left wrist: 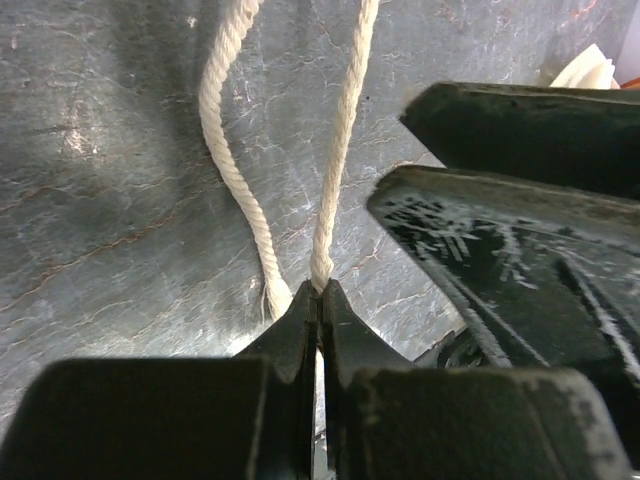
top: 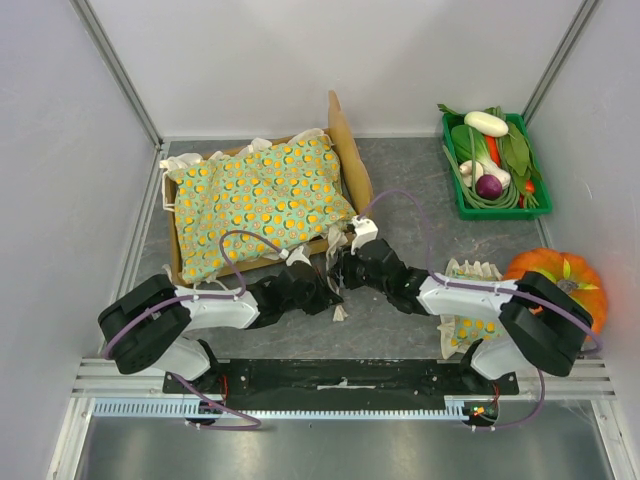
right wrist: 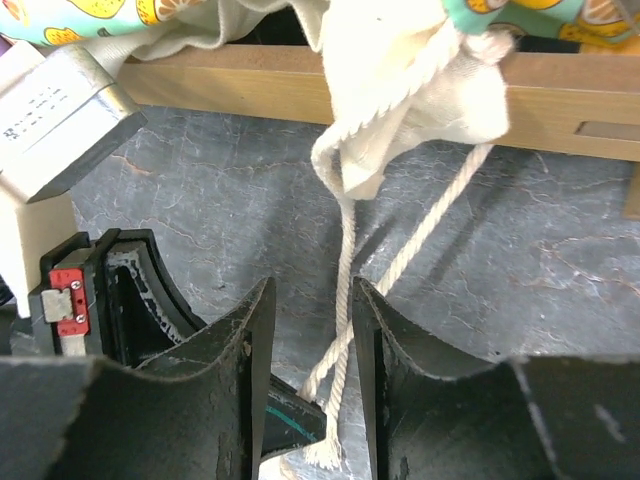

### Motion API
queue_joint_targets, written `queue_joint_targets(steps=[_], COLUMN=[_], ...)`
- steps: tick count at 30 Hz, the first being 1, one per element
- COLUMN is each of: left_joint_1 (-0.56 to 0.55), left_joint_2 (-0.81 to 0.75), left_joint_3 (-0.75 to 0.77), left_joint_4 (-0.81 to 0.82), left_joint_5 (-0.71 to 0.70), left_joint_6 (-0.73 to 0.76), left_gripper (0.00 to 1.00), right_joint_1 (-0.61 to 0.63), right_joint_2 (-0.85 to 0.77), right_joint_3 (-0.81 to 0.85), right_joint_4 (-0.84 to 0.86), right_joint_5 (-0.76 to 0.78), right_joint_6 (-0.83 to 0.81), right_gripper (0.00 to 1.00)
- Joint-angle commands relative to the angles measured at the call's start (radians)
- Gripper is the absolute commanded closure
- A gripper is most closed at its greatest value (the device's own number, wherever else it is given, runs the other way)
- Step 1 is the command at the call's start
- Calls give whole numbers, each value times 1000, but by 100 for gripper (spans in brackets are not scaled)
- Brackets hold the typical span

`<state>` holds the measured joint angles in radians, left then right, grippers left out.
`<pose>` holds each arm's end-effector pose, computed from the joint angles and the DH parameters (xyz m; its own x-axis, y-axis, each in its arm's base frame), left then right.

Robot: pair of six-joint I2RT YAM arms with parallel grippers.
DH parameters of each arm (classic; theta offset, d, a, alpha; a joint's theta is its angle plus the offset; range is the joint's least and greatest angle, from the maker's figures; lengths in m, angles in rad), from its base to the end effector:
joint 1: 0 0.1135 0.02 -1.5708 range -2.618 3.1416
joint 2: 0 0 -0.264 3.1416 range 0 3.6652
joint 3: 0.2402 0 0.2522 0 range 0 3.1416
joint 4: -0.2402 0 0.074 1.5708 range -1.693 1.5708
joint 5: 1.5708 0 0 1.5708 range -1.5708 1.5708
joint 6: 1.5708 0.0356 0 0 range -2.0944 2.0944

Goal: Set up the pet bed

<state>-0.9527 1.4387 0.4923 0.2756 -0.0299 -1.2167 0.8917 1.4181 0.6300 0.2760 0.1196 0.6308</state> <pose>0.1532 -0.2137 0.1434 -0.8763 -0.3855 -0.2890 -0.0601 0.6826 -0.7283 0.1857 0.2233 0.1895 -0.6657 0.1076 -0.7384 -0.3896 0.7938 0.4669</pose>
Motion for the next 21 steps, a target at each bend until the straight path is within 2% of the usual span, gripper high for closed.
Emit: queue_joint_targets(steps=[1,9,19,21], left_joint_1=[5,5,5,5], left_joint_2=[3,-3,-27,-31], left_joint_3=[34,49,54,55], left_joint_4=[-16,-33,-46,-49], left_joint_5=[-41,-39,-44,-44], left_joint_6=[57,78,105,109], left_gripper=[98,98,98,98], right_joint_1=[-4,-11,-33,-34], right_joint_2=[54,110,183,194], right_joint_3=[54,77,134,140], right_joint_4=[131,215,195,206], right_joint_5=[-8,28,109,106], right_joint_6=[-16,-45,-48,-52], right_gripper=[56,55,55,58])
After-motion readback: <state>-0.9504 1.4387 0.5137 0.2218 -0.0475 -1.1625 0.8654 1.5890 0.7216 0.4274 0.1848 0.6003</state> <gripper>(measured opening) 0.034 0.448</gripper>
